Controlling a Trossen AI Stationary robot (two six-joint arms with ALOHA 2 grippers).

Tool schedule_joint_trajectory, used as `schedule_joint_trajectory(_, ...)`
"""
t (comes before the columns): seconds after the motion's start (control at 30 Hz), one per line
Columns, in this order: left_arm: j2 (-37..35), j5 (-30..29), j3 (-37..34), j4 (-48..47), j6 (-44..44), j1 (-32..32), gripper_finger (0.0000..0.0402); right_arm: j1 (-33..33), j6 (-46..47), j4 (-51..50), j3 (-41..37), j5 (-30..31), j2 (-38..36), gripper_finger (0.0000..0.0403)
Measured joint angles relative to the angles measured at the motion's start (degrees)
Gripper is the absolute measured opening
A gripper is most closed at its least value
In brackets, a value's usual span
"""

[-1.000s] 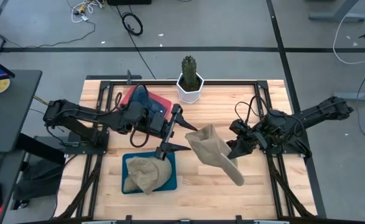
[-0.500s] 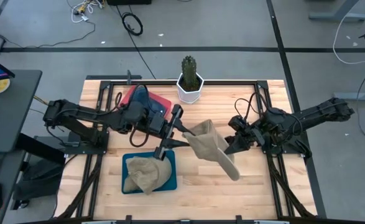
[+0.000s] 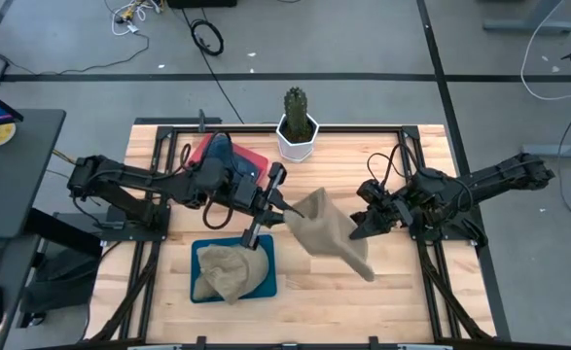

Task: Pick & Place hat
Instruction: Put the brown cap into the blue bin

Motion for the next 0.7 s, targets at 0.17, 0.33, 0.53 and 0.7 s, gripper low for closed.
schedule_joint_trajectory(0.17, 0.0, 0.1, 0.0, -0.4, -2.9, 0.8, 0.0017, 0.0, 0.4, 0.0, 0.0, 0.2, -0.5, 0.0093)
schedule_joint_trajectory(0.33, -0.4, 0.2, 0.0, -0.9, -8.3, 1.5, 0.0017, 0.0, 0.2, 0.0, 0.0, 0.2, -1.9, 0.0159)
schedule_joint_trajectory(0.53, -1.8, 0.8, 0.0, -3.9, -14.2, 2.6, 0.0017, 0.0, 0.4, -0.3, 0.0, -1.0, -3.9, 0.0223)
schedule_joint_trajectory(0.7, -3.7, 0.8, 0.0, -5.9, -21.8, 3.8, 0.0017, 0.0, 0.6, -2.6, 0.0, -2.1, -6.2, 0.0245)
